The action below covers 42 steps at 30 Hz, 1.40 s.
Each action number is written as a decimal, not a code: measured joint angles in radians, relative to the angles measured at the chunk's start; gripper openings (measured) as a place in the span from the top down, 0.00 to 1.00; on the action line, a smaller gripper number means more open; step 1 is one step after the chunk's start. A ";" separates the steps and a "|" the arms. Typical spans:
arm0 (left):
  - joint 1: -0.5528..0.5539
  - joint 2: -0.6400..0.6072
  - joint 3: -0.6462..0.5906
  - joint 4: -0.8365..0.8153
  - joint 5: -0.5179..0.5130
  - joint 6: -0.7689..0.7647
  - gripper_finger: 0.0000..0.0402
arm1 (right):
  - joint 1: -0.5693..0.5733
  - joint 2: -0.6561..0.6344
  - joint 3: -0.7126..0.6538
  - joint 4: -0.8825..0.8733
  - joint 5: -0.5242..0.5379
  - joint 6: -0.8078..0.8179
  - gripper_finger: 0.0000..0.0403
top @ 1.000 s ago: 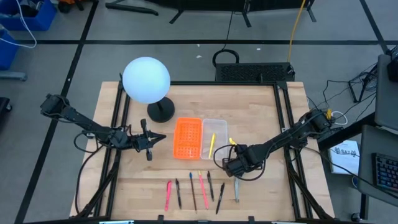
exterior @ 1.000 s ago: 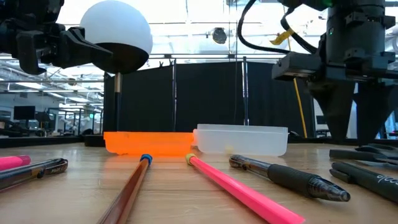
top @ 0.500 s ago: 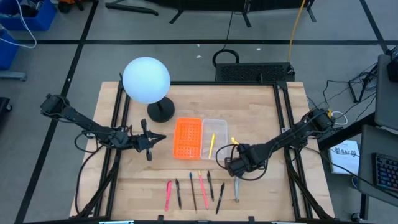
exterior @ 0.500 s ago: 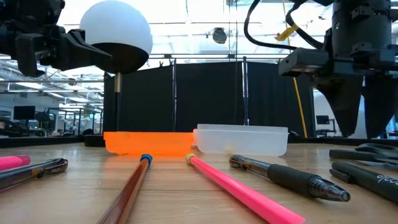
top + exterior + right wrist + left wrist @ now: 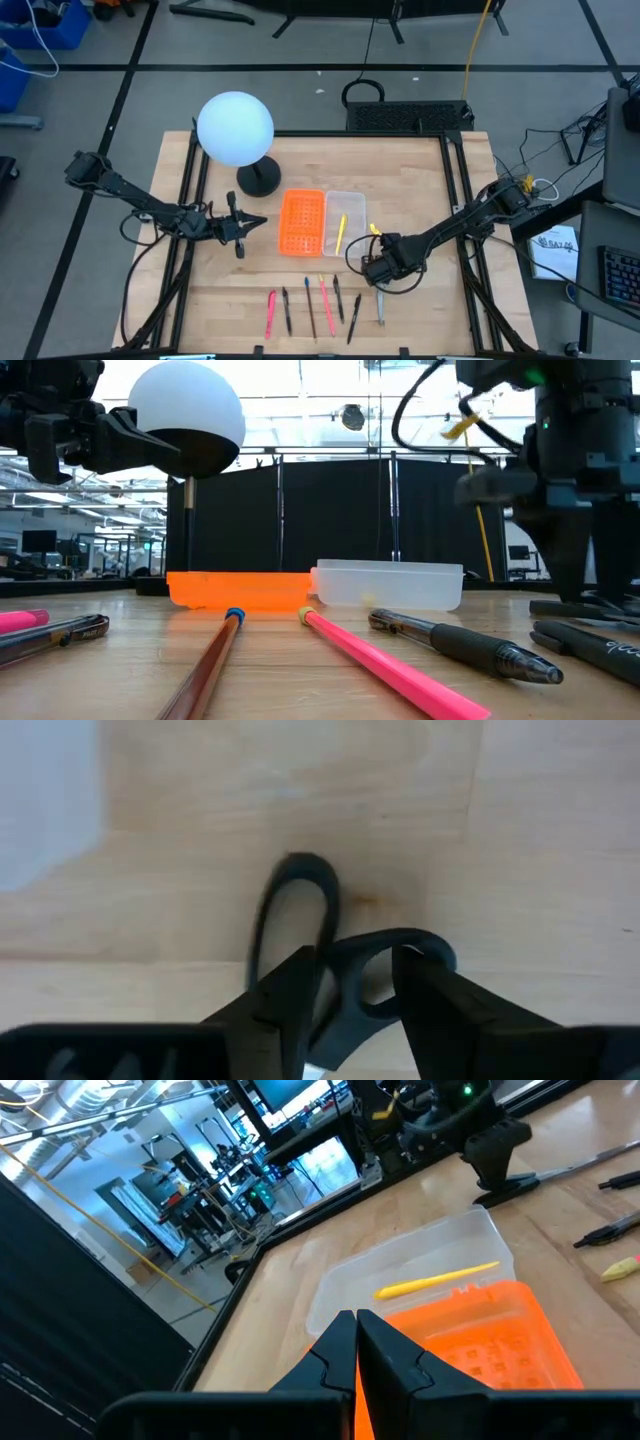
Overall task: Pick & place school supplies into a supply box
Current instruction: Put the black scissors into the orange supply box
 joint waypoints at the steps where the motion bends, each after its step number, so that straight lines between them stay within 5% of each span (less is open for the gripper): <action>1: 0.000 0.000 0.000 0.000 0.000 0.000 0.95 | 0.000 0.009 0.000 0.001 -0.009 -0.008 0.68; 15: 0.000 0.000 0.000 -0.002 0.000 -0.001 0.95 | -0.021 0.077 -0.019 -0.008 0.043 -0.458 0.68; 26: 0.000 0.000 0.001 -0.019 0.002 -0.025 0.95 | -0.026 0.050 -0.176 0.186 -0.073 -0.376 0.89; 42: 0.000 0.000 0.001 -0.071 0.004 -0.084 0.95 | 0.053 -0.241 -0.188 0.290 0.152 -0.264 0.93</action>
